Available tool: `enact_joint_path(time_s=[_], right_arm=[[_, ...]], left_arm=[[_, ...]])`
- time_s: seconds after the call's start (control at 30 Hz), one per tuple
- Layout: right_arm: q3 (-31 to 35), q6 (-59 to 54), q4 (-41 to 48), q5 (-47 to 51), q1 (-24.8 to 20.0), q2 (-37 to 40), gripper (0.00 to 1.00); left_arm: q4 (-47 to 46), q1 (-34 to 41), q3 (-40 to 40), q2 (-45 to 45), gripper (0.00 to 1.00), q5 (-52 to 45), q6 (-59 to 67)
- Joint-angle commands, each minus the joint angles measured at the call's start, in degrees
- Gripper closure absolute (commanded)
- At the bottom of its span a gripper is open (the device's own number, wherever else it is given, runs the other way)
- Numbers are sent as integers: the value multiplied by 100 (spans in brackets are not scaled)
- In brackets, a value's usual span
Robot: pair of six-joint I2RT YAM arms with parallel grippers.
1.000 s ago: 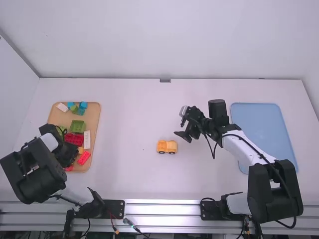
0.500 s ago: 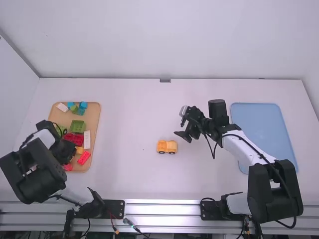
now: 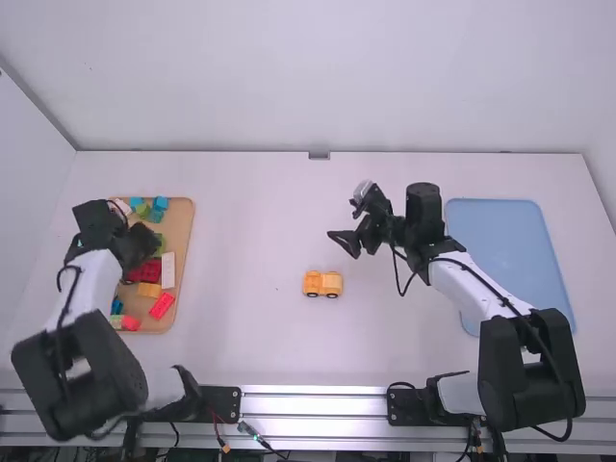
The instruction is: Assemble lego blocks to make yellow taxi
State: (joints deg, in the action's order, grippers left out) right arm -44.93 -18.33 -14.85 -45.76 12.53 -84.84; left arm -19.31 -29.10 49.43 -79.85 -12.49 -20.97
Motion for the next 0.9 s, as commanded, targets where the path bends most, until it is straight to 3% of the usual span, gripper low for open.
enact_joint_path(time_s=[0.0,0.17,0.33,0.47,0.67,0.77,0.87], right_arm=[[-33,907,-162,-402,26,87,1],[-33,955,-553,-1888,26,83,1],[-33,955,-702,-2669,81,83,1],[-33,955,-813,-3058,223,83,1],[-33,1414,-1331,-3663,162,83,0],[-33,1740,-1624,-3696,205,83,3],[-35,2059,-1838,-3692,256,83,13]], left_arm=[[549,350,-614,938,99,-1764,905],[1517,1373,-1491,2116,99,-2841,1379],[2151,2435,-1751,2334,98,-3392,1696],[2900,3163,-1768,2111,98,-4159,2052],[4164,3585,-1768,1434,99,-5095,2037],[4708,3724,-1768,1067,98,-5364,2035],[5646,3888,-1766,533,98,-5685,1993]])
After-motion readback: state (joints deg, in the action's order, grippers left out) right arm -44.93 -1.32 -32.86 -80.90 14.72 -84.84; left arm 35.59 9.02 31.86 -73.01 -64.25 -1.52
